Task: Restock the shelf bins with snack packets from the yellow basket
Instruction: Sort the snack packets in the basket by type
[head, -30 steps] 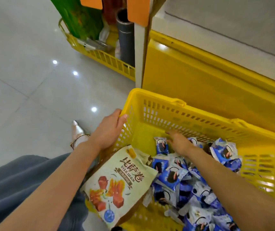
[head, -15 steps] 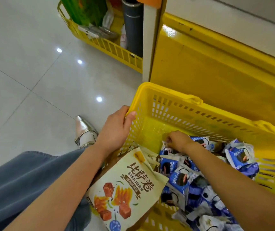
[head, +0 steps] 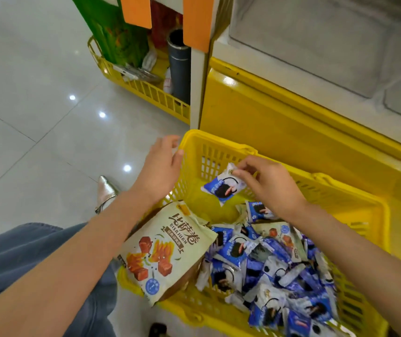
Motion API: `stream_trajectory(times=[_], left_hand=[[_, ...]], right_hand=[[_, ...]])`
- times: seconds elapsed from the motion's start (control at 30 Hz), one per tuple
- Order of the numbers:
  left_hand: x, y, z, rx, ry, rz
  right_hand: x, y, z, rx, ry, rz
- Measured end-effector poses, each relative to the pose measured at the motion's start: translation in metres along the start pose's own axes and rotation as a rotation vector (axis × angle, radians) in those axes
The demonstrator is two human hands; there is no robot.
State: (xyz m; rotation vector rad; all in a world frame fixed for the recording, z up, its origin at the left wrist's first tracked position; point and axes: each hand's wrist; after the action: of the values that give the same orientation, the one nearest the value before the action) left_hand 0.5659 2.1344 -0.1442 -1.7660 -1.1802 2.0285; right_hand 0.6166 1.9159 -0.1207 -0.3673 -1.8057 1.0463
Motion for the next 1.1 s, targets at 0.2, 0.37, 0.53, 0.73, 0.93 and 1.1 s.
stream_trajectory(times=[0.2, 0.37, 0.53, 0.73, 0.93, 1.1], left_hand=[[-0.077, -0.017, 0.054, 0.367, 0.142, 0.305], [-0.081, 0.010, 0.126, 0.423, 0.144, 0.239], [-0.062, 0.063, 0.181, 0.516, 0.139, 0.153], [-0.048, 0.083, 0.201, 0.450, 0.065, 0.079], [-0.036, 0.099, 0.174, 0.428, -0.060, -0.077], [-0.032, 0.121, 0.165, 0.432, -0.198, -0.187]], right_hand=[[0.036, -0.044, 0.026, -0.158, 0.090, -0.224], [0.018, -0.061, 0.077, 0.081, 0.309, -0.363], [-0.012, -0.048, 0.146, 0.377, 0.347, -0.182], [-0.044, -0.036, 0.177, 0.200, 0.396, -0.029], [-0.074, -0.048, 0.177, 0.059, 0.449, 0.156], [-0.090, -0.051, 0.178, 0.106, 0.556, 0.213]])
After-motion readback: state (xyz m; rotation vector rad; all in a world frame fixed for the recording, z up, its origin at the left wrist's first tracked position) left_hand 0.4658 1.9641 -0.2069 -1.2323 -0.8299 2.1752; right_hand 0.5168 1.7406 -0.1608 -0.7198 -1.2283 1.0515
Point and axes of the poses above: each hand's wrist, its own z-axis away from the middle knuckle, its own y-axis out of the palm, x = y × z, and after that the axes turned 12 degrees about -x, right-handed
